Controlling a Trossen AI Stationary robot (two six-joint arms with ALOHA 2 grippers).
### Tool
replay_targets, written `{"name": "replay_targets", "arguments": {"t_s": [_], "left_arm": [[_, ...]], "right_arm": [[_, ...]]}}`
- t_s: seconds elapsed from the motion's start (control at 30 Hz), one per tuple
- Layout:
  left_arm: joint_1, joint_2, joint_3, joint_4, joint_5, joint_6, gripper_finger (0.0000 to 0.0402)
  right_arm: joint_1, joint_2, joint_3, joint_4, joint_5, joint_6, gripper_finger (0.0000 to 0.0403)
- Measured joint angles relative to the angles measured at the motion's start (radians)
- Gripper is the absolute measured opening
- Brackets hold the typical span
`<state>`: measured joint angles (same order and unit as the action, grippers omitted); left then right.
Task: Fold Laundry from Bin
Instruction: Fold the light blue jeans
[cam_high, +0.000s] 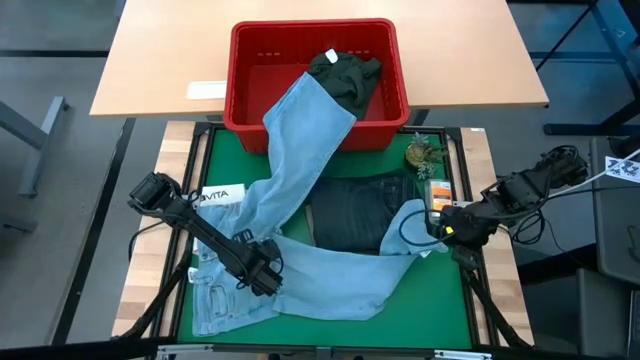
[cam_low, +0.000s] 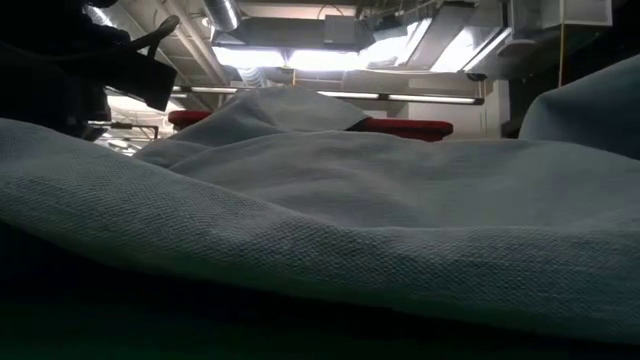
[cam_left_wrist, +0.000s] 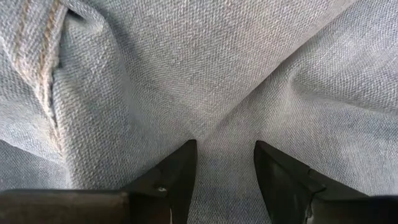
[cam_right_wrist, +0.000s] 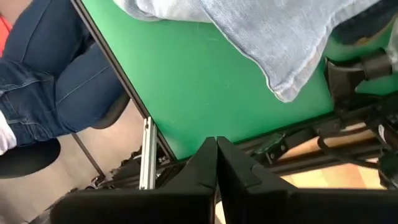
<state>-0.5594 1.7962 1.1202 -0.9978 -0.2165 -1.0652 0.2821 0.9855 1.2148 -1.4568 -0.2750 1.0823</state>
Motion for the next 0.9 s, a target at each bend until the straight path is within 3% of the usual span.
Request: {"name": "replay_targets", "arguments": {"t_s": [0.33,0.5,0.63,0.9], "left_arm": [[0.000,0.000,0.000,0.023,0.000,0.000,0.0158],[0.000,0.000,0.000,0.023,-0.001,0.000,0.0158],[0.000,-0.001,0.000,0.025,-0.001,-0.003,0.0158],[0.000,-0.001,0.000,0.032,-0.001,-0.004,0.0158]], "right_arm": [[0.000,0.021,0.000,0.064,0.012,-0.075,0.0051],[0.000,0.052,0.000,0.062,0.120,-0.131,0.0116],[0.000,0.096,0.000,0.026,0.231,-0.273,0.0173],[0.000,0.207,0.000,0.015,0.203,-0.508,0.0243]]}}
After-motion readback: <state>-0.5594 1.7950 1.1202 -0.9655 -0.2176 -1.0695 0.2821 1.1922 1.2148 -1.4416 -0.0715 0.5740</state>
